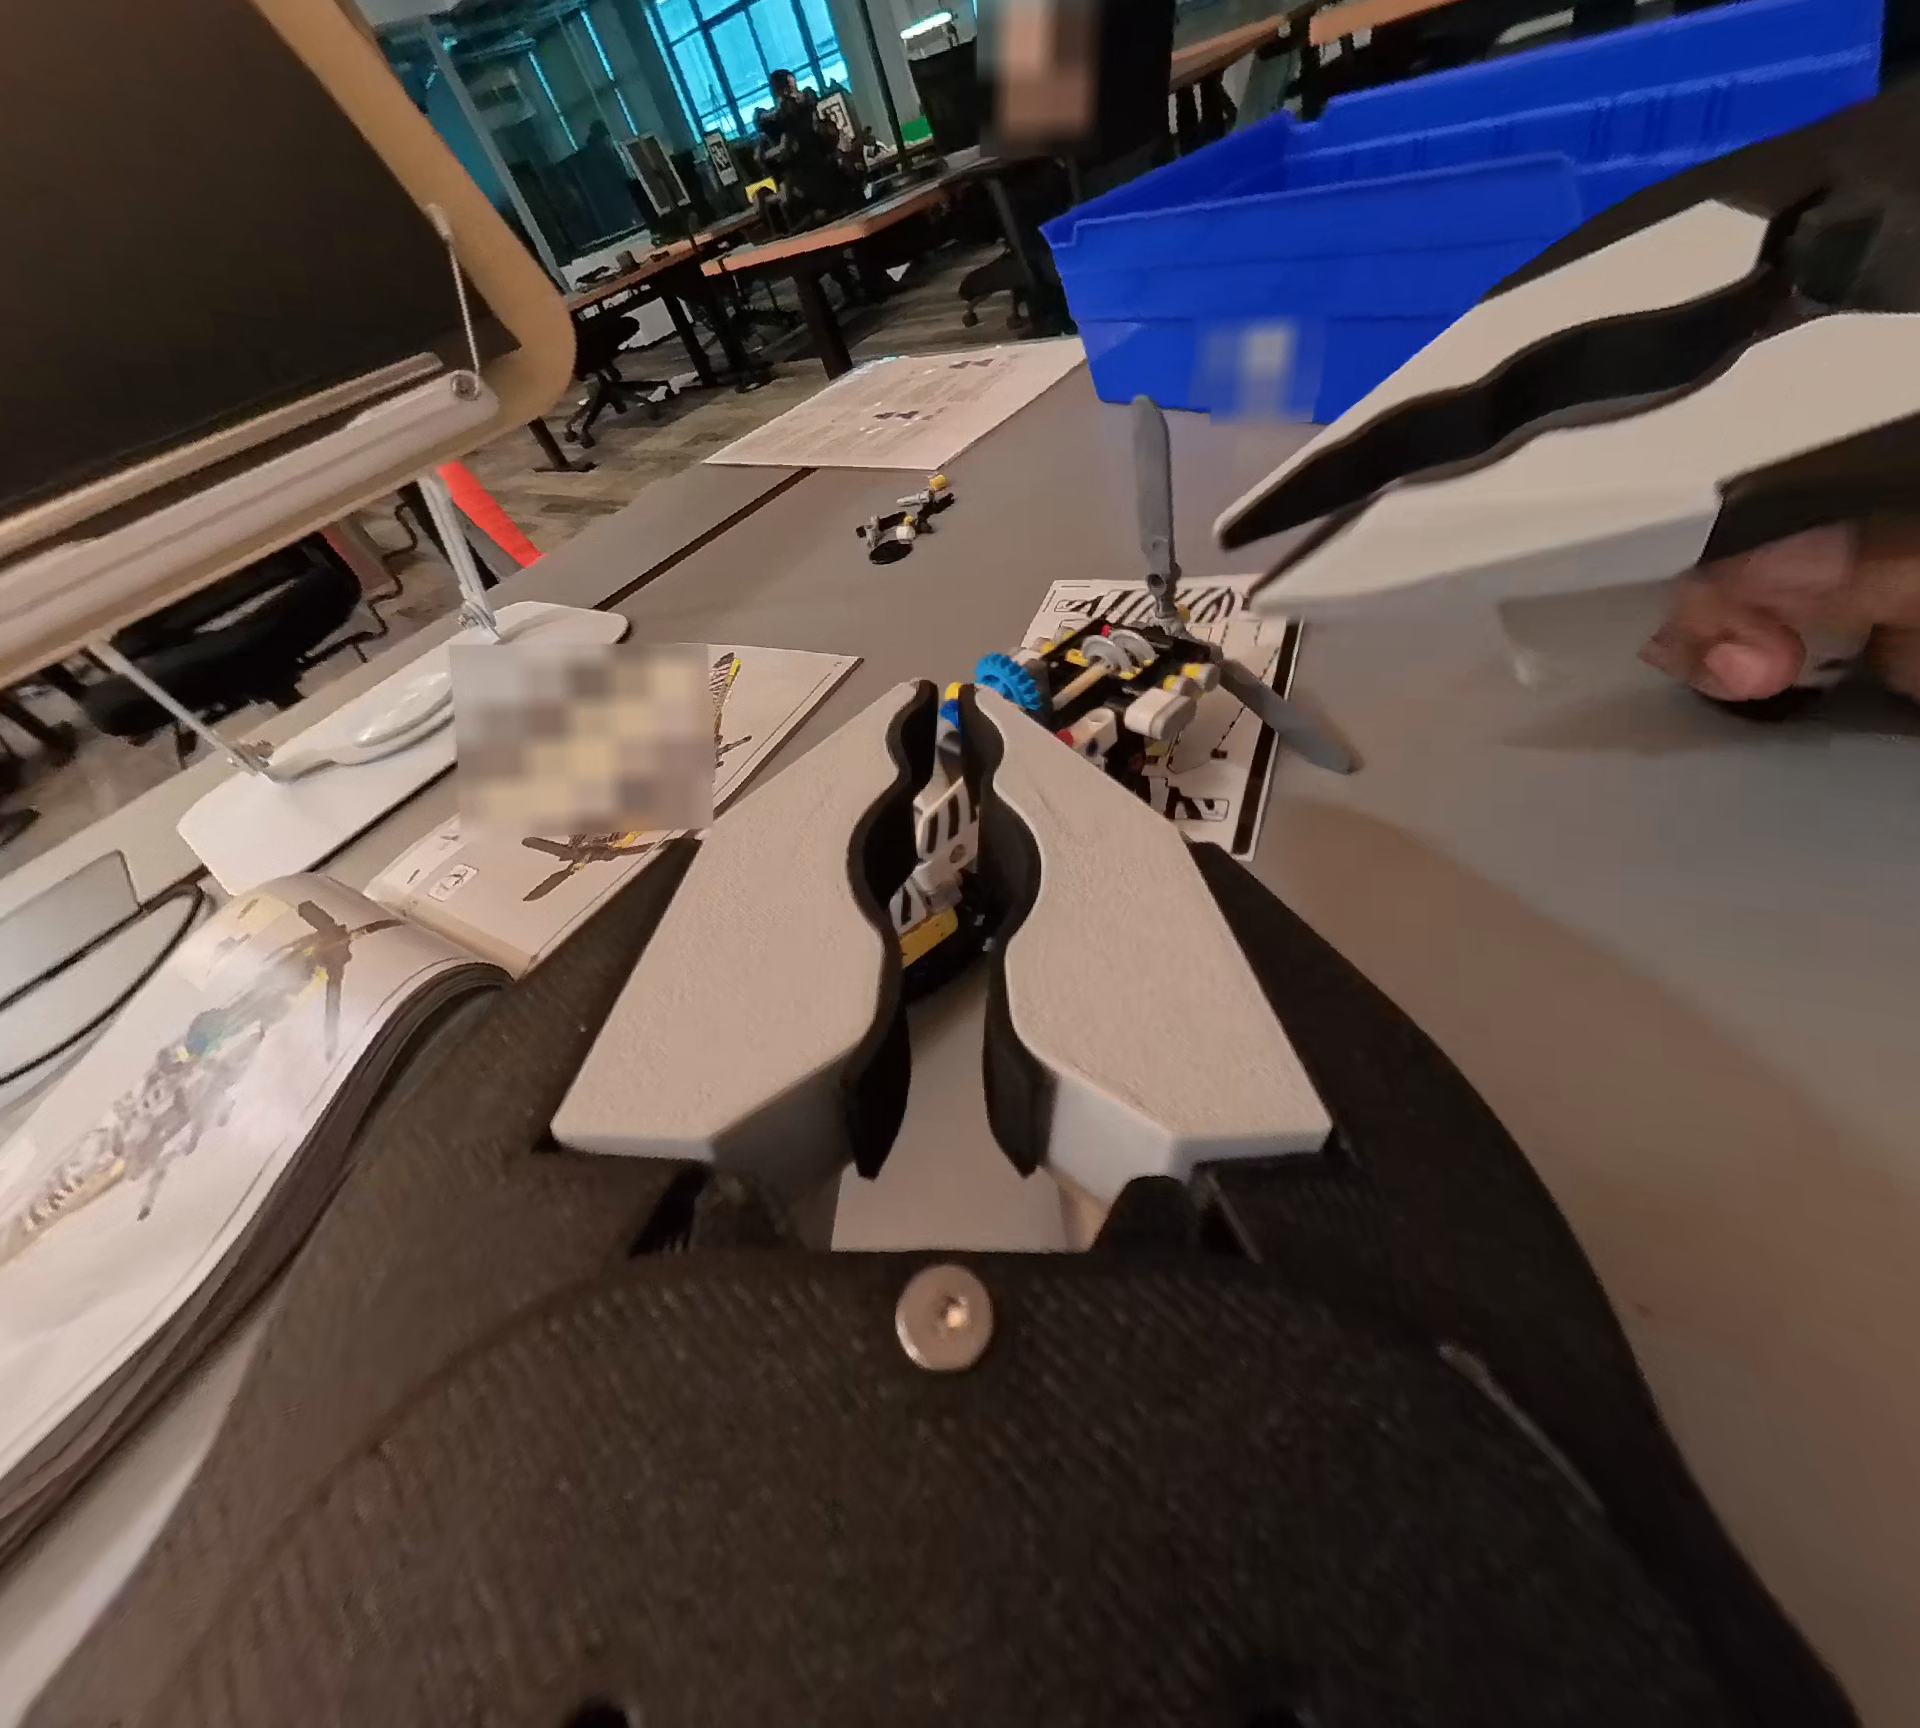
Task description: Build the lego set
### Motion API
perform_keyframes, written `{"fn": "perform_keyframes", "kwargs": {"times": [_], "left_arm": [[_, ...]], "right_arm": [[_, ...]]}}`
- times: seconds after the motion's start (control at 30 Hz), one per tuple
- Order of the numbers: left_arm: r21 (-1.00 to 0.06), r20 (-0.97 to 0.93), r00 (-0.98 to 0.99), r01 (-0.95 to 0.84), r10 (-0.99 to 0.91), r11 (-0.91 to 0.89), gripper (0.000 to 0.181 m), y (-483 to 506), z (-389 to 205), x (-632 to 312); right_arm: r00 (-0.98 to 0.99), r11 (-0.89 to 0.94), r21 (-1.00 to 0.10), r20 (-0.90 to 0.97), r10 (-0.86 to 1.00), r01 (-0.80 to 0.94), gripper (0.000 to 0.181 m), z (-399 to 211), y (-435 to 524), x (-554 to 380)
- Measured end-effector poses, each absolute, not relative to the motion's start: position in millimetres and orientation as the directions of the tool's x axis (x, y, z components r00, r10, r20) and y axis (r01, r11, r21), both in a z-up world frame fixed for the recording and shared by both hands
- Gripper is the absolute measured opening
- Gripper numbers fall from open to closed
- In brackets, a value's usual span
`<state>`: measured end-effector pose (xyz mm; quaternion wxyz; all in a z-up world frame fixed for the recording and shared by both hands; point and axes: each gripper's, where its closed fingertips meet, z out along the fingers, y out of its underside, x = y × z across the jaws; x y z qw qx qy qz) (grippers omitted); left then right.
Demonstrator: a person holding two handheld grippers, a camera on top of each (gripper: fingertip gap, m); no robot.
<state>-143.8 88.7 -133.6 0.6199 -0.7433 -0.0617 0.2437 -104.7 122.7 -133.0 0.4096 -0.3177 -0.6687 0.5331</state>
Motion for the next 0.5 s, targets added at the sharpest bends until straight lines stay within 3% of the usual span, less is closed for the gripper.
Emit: {"fn": "perform_keyframes", "kwargs": {"times": [0.17, 0.5], "left_arm": [[-0.965, -0.242, 0.881, -0.174, 0.407, -0.197, 0.001, 86.3, -131.0, -148.3], [-0.986, -0.135, 0.897, -0.080, 0.421, -0.146, 0.002, 81.6, -128.9, -156.9]], "right_arm": [[-0.457, 0.081, -0.996, 0.091, 0.885, -0.040, 0.010, -118.6, 136.1, -102.3], [-0.468, 0.191, -0.982, 0.169, 0.868, 0.001, 0.012, -130.0, 121.1, -105.9]]}}
